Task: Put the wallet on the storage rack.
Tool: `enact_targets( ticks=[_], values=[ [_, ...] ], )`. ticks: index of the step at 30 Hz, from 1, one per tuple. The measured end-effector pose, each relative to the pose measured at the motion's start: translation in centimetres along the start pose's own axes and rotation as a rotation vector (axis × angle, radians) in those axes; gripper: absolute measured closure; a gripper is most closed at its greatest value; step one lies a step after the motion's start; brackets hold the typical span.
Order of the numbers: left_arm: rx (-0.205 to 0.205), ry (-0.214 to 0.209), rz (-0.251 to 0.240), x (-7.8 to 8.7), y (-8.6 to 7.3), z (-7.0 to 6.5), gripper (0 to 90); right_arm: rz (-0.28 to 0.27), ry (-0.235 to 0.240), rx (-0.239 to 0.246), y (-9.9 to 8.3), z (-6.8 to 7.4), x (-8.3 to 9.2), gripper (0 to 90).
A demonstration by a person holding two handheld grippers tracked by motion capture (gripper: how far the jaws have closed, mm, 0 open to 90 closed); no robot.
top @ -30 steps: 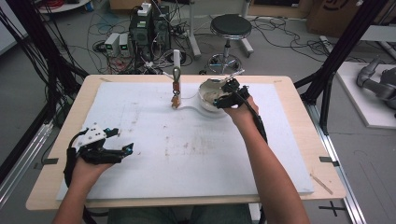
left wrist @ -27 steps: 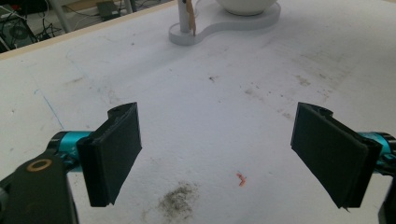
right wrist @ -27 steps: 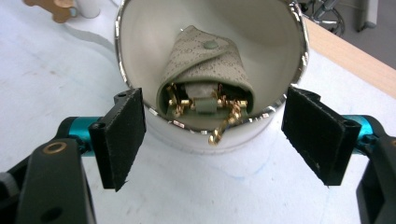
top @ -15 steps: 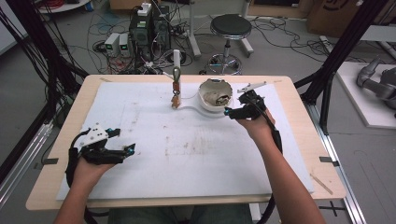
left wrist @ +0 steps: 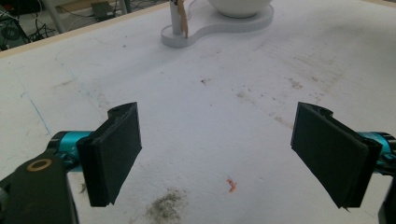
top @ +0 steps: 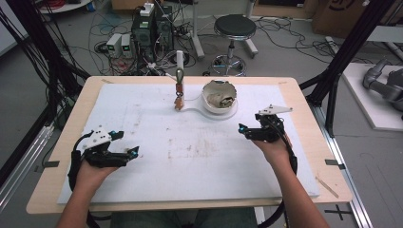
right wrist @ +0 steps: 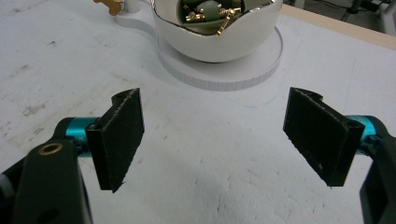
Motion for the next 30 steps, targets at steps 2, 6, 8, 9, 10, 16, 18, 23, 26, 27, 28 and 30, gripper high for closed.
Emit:
enact_targets(
  ticks=[2,6,8,9,10,16,18,23,26,27,28,30],
  values=[
    [0.002,0.001,-0.001,0.0,0.0,0.0,16.0,-0.020,0.002,-0.001,-0.5,-0.1,0.2,20.5],
    [0.005,0.000,0.002,-0.2,-0.1,0.1,16.0,-0.053,0.000,-0.029,-1.6,-0.7,0.7,20.4],
    [0.007,0.004,0.007,-0.3,-0.2,0.1,16.1,-0.068,-0.003,-0.041,-2.0,-1.0,0.8,20.4],
    [0.007,0.006,0.007,-0.3,-0.3,0.2,16.1,-0.080,-0.002,-0.050,-2.3,-1.1,1.0,20.4],
    [0.009,0.006,0.007,-0.3,-0.3,0.2,16.0,-0.087,-0.002,-0.061,-2.5,-1.2,1.1,20.3],
    [0.024,0.016,0.003,-0.4,-0.3,0.5,16.0,-0.119,-0.020,-0.083,-3.9,-1.7,1.6,19.6],
    [0.026,0.018,0.005,-0.4,-0.4,0.6,16.0,-0.114,-0.014,-0.092,-4.4,-1.7,1.5,19.6],
    [0.032,0.018,0.010,-0.8,-0.5,0.6,16.0,-0.102,-0.015,-0.077,-5.0,-1.7,1.2,19.6],
    [0.028,0.020,0.017,-0.9,-0.6,0.6,16.1,-0.111,-0.018,-0.064,-4.8,-1.7,1.1,19.6],
    [0.029,0.023,0.015,-0.8,-0.5,0.6,16.0,-0.112,-0.017,-0.060,-4.8,-1.7,1.1,19.6],
    [0.030,0.025,0.013,-0.8,-0.5,0.7,16.0,-0.109,-0.014,-0.055,-4.8,-1.7,1.0,19.6],
    [0.025,0.025,0.017,-0.7,-0.6,0.7,16.0,-0.102,-0.012,-0.053,-4.9,-1.6,1.0,19.6]
  ],
)
Point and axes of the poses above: each handheld gripper's, and its own axes: x roughly backward along the jaws, y roughly out of its top, z roughly to its left, the point moved 9 cm from there along -x, roughly forward along the jaws, and after that the axes turned 3 degrees about -z, right-handed, at the moved point
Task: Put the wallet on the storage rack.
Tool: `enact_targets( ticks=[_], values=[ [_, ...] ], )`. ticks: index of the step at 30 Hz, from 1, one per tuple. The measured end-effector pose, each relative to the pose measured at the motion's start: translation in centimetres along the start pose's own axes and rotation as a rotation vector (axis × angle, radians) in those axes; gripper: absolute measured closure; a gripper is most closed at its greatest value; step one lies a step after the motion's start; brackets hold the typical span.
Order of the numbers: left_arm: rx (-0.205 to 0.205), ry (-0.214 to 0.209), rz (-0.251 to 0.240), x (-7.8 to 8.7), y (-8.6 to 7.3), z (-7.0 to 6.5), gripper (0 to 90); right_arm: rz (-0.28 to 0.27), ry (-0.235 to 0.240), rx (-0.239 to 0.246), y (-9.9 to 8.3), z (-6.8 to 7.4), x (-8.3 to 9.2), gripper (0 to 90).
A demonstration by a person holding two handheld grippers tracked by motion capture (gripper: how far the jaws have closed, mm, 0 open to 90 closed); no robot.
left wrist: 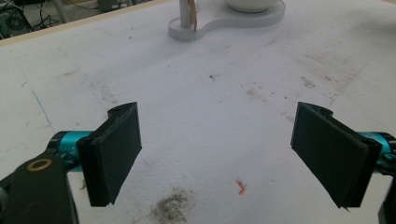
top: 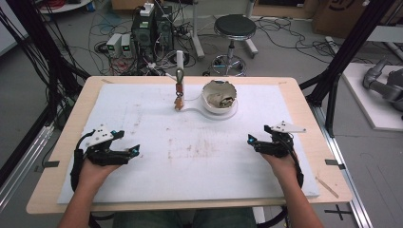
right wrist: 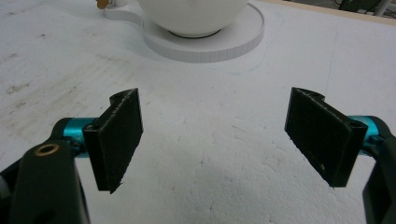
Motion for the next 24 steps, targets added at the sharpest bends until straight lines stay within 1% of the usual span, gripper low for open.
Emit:
enact_targets(
  ticks=[7,9,12,14,24],
  values=[
    [-0.002,-0.001,-0.003,0.06,0.08,-0.04,16.0,0.001,0.002,0.012,0.00,0.24,0.08,19.6],
    [0.006,0.001,-0.006,0.04,0.09,-0.03,16.0,0.008,0.002,0.009,-0.09,0.20,-0.02,19.6],
    [0.000,0.002,0.001,0.04,0.02,0.03,16.1,0.017,0.003,0.009,-0.20,0.13,-0.13,19.6],
    [0.004,0.002,0.004,-0.02,-0.03,-0.01,16.0,0.021,0.003,0.008,-0.26,0.13,-0.15,19.6],
    [0.002,0.000,0.014,-0.08,-0.15,-0.02,16.0,0.026,0.001,0.007,-0.32,0.12,-0.17,19.6]
  ],
)
Point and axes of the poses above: each handheld gripper's, and its own axes: x roughly backward along the jaws, y roughly out of its top, z roughly to its left, the point moved 9 cm from there along -x, roughly forward along the jaws, and after that the axes turned 3 degrees about -z, right-handed, at the moved point
